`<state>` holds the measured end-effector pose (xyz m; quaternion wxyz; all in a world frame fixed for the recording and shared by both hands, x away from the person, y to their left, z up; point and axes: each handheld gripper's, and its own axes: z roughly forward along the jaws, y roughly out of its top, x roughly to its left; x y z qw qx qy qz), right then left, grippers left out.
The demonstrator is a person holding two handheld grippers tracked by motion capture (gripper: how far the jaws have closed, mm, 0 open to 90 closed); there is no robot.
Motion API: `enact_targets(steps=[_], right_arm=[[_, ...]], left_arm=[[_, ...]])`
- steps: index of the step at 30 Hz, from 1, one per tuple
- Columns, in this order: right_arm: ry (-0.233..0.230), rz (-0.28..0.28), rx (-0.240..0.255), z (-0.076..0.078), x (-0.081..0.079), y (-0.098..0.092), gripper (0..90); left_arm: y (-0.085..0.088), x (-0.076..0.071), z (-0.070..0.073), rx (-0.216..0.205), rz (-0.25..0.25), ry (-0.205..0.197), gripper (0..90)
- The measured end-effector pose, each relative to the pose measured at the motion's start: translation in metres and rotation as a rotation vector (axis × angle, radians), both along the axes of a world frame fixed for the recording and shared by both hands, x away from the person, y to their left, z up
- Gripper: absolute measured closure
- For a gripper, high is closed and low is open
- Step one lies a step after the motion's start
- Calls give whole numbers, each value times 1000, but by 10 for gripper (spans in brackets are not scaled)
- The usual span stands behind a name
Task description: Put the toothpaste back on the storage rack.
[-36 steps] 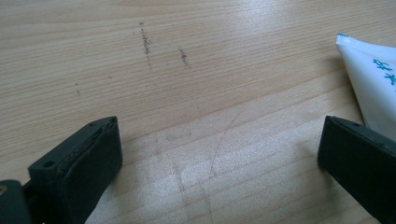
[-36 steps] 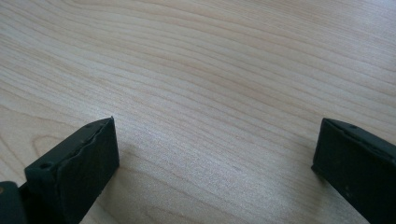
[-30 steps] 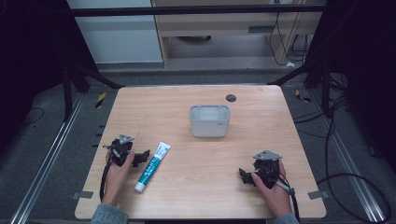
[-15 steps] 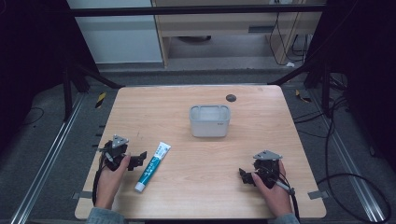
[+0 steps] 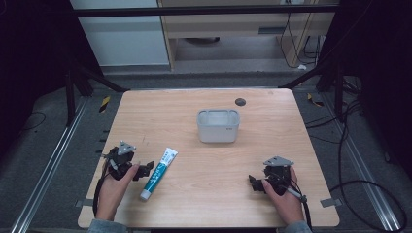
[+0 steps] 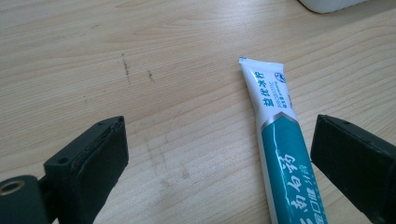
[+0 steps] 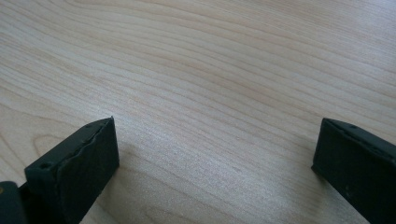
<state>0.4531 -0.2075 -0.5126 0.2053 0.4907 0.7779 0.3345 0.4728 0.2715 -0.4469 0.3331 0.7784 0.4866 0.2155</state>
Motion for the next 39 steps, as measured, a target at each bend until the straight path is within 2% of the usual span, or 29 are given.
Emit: enact_targets(steps=[5, 9, 15, 23, 26, 29, 31, 34, 39], right_arm=[[-3, 0, -4, 0, 0, 0, 4], [-7, 3, -11, -1, 0, -1, 4], [-5, 1, -8, 0, 0, -1, 4], [-4, 1, -8, 0, 0, -1, 4], [-4, 1, -7, 0, 0, -1, 4], [-5, 1, -8, 0, 0, -1, 4], [-5, 1, -8, 0, 0, -1, 4], [-5, 2, -9, 0, 0, -1, 4], [-6, 2, -8, 0, 0, -1, 4]], left_arm=[[-6, -1, -1, 27, -9, 9, 38], [-10, -4, 3, 29, -7, 1, 41], [-21, -6, 9, 36, -60, 8, 48], [-37, -4, 7, 79, -110, 60, 61], [-43, -3, 6, 63, -137, 79, 76], [-48, -1, 7, 63, -140, 96, 84], [-52, 0, 8, 78, -152, 122, 84], [-56, 3, 9, 113, -162, 140, 84], [-63, 8, 12, 142, -145, 170, 85]])
